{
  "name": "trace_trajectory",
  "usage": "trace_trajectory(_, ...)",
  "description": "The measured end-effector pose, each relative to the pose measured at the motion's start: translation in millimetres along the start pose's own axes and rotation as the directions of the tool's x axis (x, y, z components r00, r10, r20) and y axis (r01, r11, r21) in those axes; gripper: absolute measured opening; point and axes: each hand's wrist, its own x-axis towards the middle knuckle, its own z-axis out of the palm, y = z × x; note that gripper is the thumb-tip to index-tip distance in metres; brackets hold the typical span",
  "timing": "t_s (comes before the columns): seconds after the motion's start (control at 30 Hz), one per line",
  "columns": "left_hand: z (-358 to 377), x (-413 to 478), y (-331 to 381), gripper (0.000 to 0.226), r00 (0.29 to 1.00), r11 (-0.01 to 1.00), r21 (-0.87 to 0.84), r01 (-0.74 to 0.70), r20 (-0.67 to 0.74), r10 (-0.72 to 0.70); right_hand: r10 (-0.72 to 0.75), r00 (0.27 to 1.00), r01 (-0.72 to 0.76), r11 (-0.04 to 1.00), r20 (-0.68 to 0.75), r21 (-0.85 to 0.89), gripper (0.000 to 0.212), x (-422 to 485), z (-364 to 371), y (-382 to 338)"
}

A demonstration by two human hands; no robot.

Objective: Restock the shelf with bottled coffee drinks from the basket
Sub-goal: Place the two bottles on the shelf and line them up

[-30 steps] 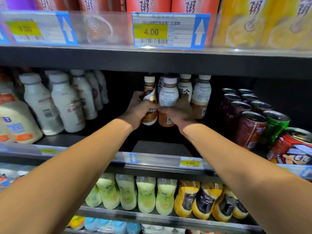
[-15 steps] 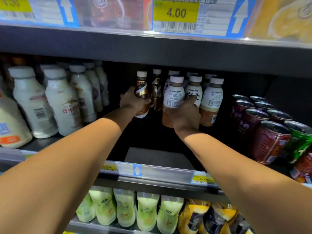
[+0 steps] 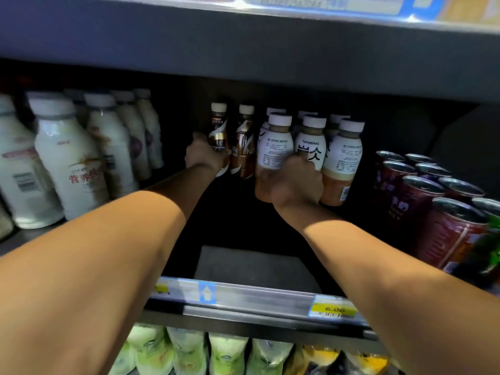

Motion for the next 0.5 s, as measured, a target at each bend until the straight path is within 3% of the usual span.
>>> trace_trajectory(0.5,2.4,5.5,-10.3,0.059,0.998,0.996,-0.075,-0.053,0.014,0.054,-0.040,0.998,0.041,0.999,0.054,-0.011,0.070,6.1,0.7,-5.6)
